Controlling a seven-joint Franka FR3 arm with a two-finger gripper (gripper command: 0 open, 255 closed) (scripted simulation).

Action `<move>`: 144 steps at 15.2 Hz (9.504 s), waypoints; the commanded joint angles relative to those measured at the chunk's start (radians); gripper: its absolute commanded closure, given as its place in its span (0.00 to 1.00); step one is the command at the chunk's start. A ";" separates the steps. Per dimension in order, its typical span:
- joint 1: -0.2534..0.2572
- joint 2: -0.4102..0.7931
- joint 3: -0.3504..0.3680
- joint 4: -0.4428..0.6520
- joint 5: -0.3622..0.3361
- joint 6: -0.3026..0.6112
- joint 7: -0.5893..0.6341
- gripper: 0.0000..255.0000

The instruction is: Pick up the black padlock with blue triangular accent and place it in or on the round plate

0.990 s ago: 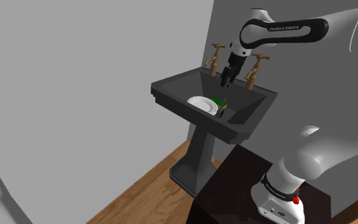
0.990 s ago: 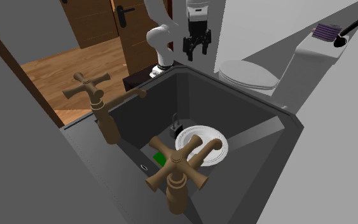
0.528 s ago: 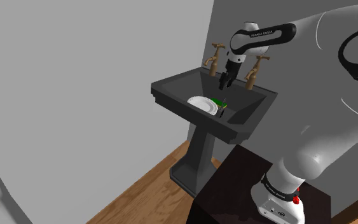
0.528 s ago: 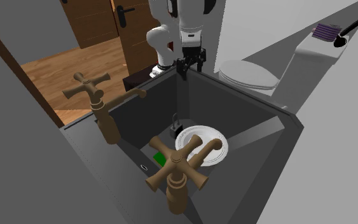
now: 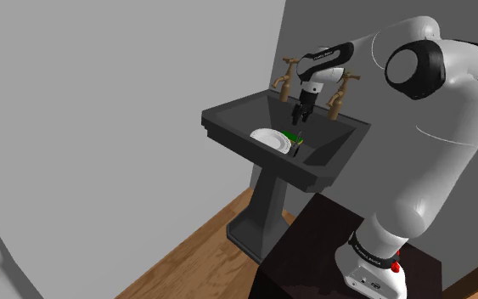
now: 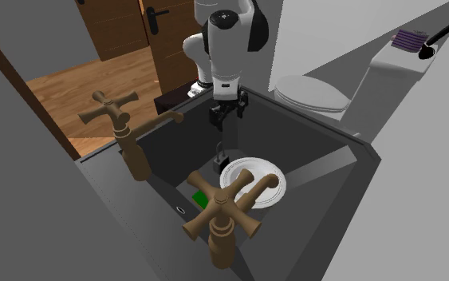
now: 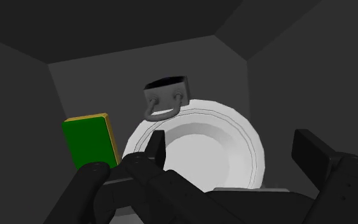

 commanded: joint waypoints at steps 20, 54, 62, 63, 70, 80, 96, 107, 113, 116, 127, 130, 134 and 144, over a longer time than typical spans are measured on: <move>-0.085 0.255 0.011 0.102 0.147 0.058 -0.131 0.00; -0.094 0.475 0.043 0.249 0.079 -0.025 -0.168 1.00; -0.090 0.453 0.036 0.257 0.069 -0.054 -0.163 1.00; -0.088 0.446 0.034 0.260 0.065 -0.064 -0.162 1.00; -0.080 0.399 0.020 0.289 0.042 -0.135 -0.152 1.00; -0.056 0.310 -0.002 0.213 0.011 -0.092 -0.147 0.00; -0.047 0.217 -0.002 -0.246 0.055 0.530 -0.221 0.00; -0.047 0.217 -0.002 -0.246 0.055 0.530 -0.221 1.00; -0.038 0.194 -0.013 -0.244 0.036 0.508 -0.209 1.00; -0.026 0.161 -0.029 -0.239 0.007 0.475 -0.190 1.00; 0.005 0.048 -0.066 -0.204 -0.089 0.345 -0.130 1.00; 0.010 0.026 -0.070 -0.192 -0.106 0.315 -0.118 1.00; 0.021 0.138 -0.031 -0.049 -0.041 0.265 -0.096 1.00; 0.002 0.426 0.054 0.369 0.068 0.108 -0.025 1.00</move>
